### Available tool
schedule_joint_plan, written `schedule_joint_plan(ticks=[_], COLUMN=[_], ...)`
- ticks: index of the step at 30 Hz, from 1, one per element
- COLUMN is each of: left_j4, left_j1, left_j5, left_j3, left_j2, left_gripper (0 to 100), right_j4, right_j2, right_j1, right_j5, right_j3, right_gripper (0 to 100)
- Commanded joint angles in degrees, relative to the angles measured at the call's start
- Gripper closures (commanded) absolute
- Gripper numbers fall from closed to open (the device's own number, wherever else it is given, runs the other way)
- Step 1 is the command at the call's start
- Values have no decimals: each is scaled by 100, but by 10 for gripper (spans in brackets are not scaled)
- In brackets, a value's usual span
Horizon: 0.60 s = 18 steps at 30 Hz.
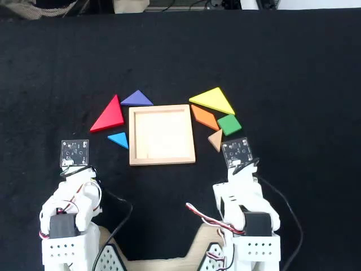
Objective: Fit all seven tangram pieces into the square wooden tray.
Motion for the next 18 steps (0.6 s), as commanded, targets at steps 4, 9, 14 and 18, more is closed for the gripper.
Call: schedule_joint_plan(ticks=[4, 9, 14, 18], left_j4=[18, 18, 18, 18], left_j1=[13, 13, 13, 13], left_j5=[53, 53, 53, 53], left_j3=[101, 101, 101, 101], left_j2=[-26, -26, -26, -26], left_gripper=[970, 970, 970, 970], right_j4=[44, 44, 44, 44], right_j2=[-365, -365, -365, -365], right_j1=[-105, -97, -97, -97], right_j5=[-35, -44, -44, -44], right_j3=[-22, -22, -22, -22], right_gripper=[987, 987, 987, 987])
